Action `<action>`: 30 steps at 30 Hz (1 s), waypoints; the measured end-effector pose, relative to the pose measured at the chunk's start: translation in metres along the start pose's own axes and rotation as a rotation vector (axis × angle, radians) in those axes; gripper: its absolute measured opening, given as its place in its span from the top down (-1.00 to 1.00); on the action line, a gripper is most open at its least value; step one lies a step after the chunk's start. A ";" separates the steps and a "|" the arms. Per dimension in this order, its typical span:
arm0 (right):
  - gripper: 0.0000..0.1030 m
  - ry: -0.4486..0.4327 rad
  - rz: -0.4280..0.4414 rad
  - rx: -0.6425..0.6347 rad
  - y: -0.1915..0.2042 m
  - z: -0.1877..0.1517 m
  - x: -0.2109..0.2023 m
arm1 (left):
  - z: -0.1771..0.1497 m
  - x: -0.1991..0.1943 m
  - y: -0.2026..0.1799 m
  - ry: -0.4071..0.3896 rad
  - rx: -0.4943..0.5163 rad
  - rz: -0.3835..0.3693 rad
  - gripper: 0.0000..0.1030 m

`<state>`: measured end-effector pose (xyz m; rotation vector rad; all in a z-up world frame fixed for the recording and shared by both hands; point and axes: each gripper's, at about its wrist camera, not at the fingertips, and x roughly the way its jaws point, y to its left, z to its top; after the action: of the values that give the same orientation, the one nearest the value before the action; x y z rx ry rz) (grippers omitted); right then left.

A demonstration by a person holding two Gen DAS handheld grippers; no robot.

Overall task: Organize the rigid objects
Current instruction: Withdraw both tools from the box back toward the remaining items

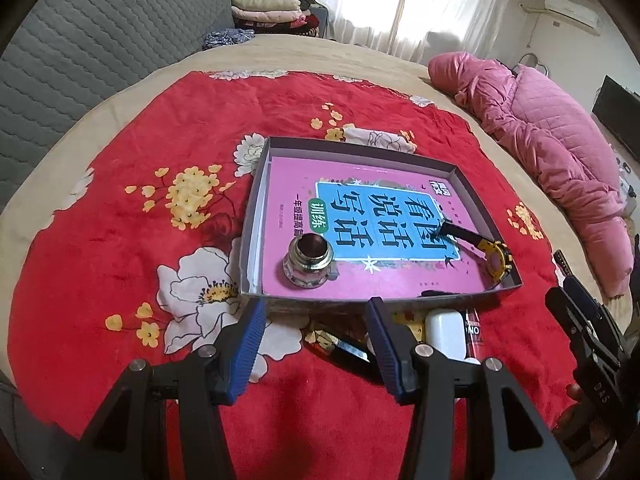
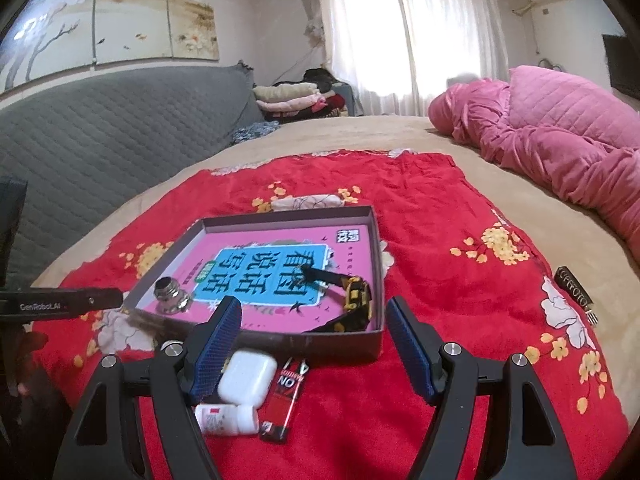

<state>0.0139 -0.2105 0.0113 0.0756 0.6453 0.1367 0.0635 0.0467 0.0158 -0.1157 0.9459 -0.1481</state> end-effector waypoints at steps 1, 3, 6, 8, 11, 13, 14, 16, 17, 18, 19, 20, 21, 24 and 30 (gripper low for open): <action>-0.47 0.002 0.002 -0.004 0.001 0.000 -0.001 | -0.001 0.000 0.000 0.001 0.001 0.000 0.00; -0.47 0.007 0.013 -0.008 0.005 -0.001 -0.002 | -0.002 -0.001 -0.001 0.004 0.006 -0.003 0.00; -0.47 0.013 0.018 -0.015 0.007 -0.003 -0.005 | -0.004 -0.002 -0.003 0.007 0.014 -0.002 0.00; -0.47 0.015 0.017 -0.015 0.007 -0.004 -0.007 | -0.006 -0.002 -0.004 0.011 0.015 -0.005 0.00; -0.47 0.020 0.018 -0.007 0.007 -0.004 -0.009 | -0.008 -0.002 -0.006 0.014 0.025 -0.005 0.00; -0.47 0.031 0.025 0.005 0.006 -0.005 -0.010 | -0.010 -0.001 -0.008 0.022 0.030 -0.007 0.00; -0.47 0.035 0.025 0.008 0.005 -0.006 -0.011 | -0.011 -0.001 -0.010 0.027 0.034 -0.011 0.00; -0.47 0.044 0.028 0.009 0.004 -0.007 -0.011 | -0.012 0.001 -0.012 0.035 0.038 -0.015 0.00; -0.47 0.048 0.030 0.010 0.005 -0.007 -0.012 | -0.012 0.002 -0.013 0.040 0.036 -0.016 0.00; -0.47 0.053 0.034 0.010 0.005 -0.008 -0.012 | -0.011 0.002 -0.014 0.044 0.033 -0.018 0.00; -0.47 0.058 0.039 0.007 0.006 -0.009 -0.013 | -0.011 0.003 -0.015 0.049 0.030 -0.021 0.00; -0.47 0.062 0.043 0.002 0.008 -0.010 -0.013 | -0.010 0.004 -0.017 0.055 0.029 -0.025 0.00; -0.47 0.068 0.048 -0.007 0.010 -0.011 -0.013 | -0.010 0.005 -0.018 0.056 0.030 -0.024 0.00; -0.47 0.082 0.063 -0.037 0.018 -0.013 -0.012 | -0.012 0.009 -0.024 0.069 0.039 -0.021 0.00; -0.47 0.132 0.077 -0.081 0.029 -0.019 -0.007 | -0.014 0.018 -0.027 0.110 0.010 -0.043 0.00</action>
<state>-0.0064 -0.1820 0.0035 0.0130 0.7683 0.2436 0.0603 0.0165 -0.0027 -0.1199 1.0528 -0.2006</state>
